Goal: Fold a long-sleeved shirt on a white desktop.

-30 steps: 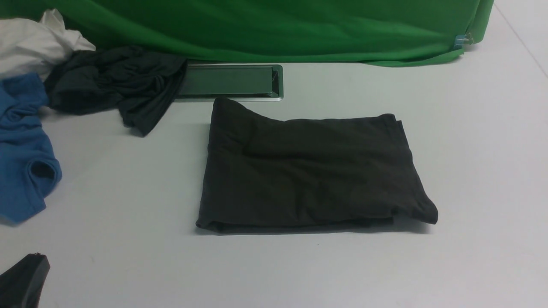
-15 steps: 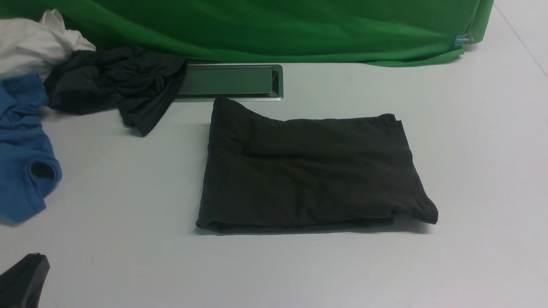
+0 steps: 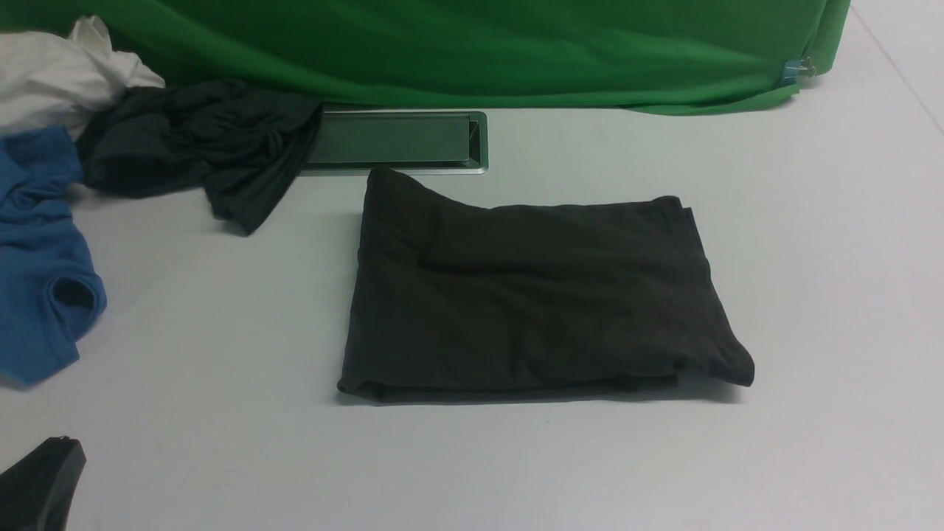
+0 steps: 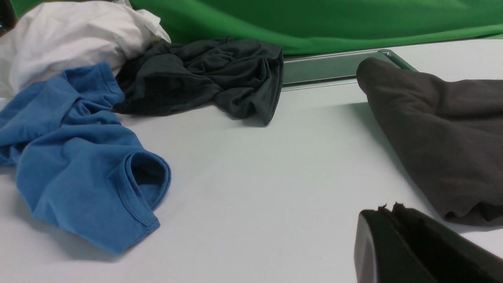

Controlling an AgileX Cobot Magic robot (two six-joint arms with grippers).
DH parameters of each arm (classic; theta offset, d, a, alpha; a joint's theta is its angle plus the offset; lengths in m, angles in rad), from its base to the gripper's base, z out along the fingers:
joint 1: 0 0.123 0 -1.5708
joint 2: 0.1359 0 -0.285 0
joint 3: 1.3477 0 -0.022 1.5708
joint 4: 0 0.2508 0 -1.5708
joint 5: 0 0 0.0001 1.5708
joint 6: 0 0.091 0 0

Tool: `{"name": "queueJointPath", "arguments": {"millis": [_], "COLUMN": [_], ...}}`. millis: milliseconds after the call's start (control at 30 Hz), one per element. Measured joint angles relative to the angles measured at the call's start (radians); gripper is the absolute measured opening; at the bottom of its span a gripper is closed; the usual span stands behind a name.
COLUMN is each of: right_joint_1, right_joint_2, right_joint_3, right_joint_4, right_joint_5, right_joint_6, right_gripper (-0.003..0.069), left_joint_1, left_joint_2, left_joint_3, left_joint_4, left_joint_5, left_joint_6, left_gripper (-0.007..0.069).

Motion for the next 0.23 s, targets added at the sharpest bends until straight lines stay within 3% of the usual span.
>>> {"name": "queueJointPath", "arguments": {"millis": [233], "right_joint_1": [0.0], "right_joint_2": [0.0], "right_joint_3": [0.0], "right_joint_4": [0.0], "right_joint_5": [0.0], "right_joint_6": [0.0], "right_gripper": [0.0239], "left_joint_1": [0.0], "left_joint_2": [0.0], "left_joint_3": [0.0], "left_joint_4": [0.0], "left_joint_5": [0.0], "left_joint_6": [0.0], "left_gripper": [0.004]}}
